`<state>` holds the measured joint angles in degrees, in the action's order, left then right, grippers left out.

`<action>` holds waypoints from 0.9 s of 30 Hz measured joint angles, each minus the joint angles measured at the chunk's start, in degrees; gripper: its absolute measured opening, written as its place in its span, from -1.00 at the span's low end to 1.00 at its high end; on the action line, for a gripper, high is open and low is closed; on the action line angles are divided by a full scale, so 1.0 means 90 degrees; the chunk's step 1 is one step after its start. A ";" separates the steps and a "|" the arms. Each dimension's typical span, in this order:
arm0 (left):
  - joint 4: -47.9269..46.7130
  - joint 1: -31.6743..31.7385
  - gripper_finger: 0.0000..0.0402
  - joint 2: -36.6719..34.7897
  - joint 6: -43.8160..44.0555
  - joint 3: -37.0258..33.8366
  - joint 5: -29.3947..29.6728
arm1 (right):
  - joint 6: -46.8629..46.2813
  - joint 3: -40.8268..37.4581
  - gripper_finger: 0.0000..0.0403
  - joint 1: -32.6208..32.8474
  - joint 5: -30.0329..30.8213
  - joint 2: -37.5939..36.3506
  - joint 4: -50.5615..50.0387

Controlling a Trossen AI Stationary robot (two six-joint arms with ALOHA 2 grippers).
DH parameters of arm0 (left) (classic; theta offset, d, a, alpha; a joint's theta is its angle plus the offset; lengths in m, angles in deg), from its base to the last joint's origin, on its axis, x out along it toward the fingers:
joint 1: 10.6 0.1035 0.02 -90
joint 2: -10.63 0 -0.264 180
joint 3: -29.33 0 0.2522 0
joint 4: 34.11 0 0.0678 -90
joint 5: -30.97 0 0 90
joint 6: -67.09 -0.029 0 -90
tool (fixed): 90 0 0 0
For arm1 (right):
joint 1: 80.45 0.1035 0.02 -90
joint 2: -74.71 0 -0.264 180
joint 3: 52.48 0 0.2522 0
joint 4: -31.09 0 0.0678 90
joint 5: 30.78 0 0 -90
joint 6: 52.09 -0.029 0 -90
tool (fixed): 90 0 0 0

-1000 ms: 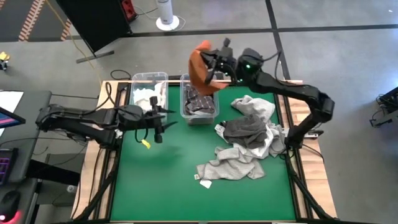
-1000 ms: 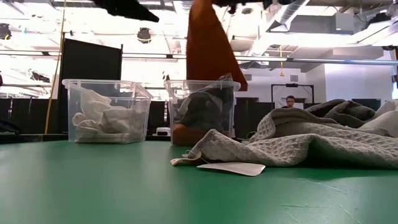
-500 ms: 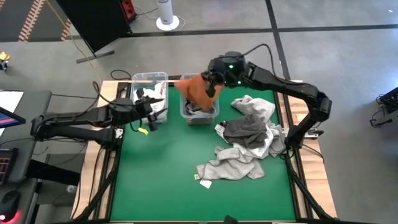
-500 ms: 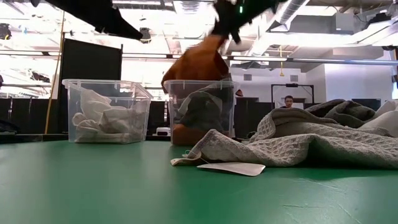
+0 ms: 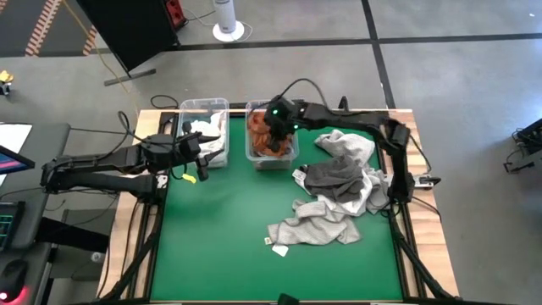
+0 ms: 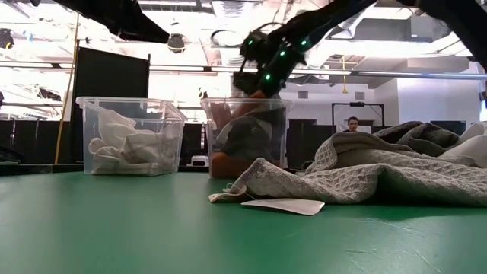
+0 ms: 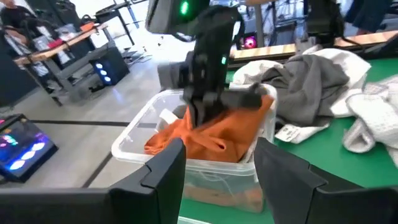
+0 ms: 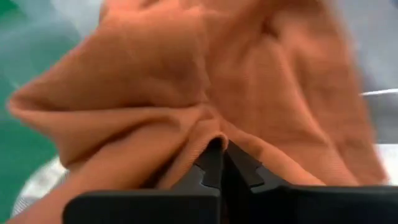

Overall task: Sort towels by color in basket
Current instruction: Put the orange towel into the right transparent bin

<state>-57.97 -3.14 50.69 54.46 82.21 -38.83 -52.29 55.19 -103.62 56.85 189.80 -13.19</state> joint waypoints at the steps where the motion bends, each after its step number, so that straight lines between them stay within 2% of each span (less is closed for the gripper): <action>1: 0.0004 -0.0001 -0.09 0.0000 0.0005 0.0000 -0.0057 | 0.0092 0.0086 -0.87 0.0042 0.0001 0.0133 -0.0114; 4: 0.0006 -0.0011 -0.09 0.0000 0.0005 0.0000 -0.0075 | 0.0161 0.0345 -0.81 0.0127 -0.0040 0.0448 -0.0417; 8: 0.0076 -0.0011 -0.09 0.0000 -0.0014 0.0000 -0.0075 | 0.0344 0.0647 -0.62 0.0113 -0.0065 0.0596 -0.0909; 13: 0.0092 -0.0011 -0.09 0.0002 -0.0195 0.0000 -0.0073 | 0.0510 0.1278 -0.28 0.0118 -0.0062 0.0417 -0.1785; 20: 0.0154 -0.0011 -0.09 0.0002 -0.0349 0.0000 -0.0070 | 0.0547 0.2058 0.21 0.0147 -0.0017 -0.0122 -0.2411; 24: 0.0151 -0.0011 -0.09 0.0002 -0.0317 0.0000 -0.0070 | 0.0551 0.2139 0.31 0.0275 0.0013 -0.0354 -0.2487; 27: 0.0001 -0.0011 -0.09 0.0002 -0.0141 0.0000 -0.0079 | 0.0551 0.2147 0.31 0.0476 0.0013 -0.0169 -0.2544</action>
<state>-57.97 -3.24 50.71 53.19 82.21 -39.54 -47.33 74.52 -99.33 56.96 188.28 -36.08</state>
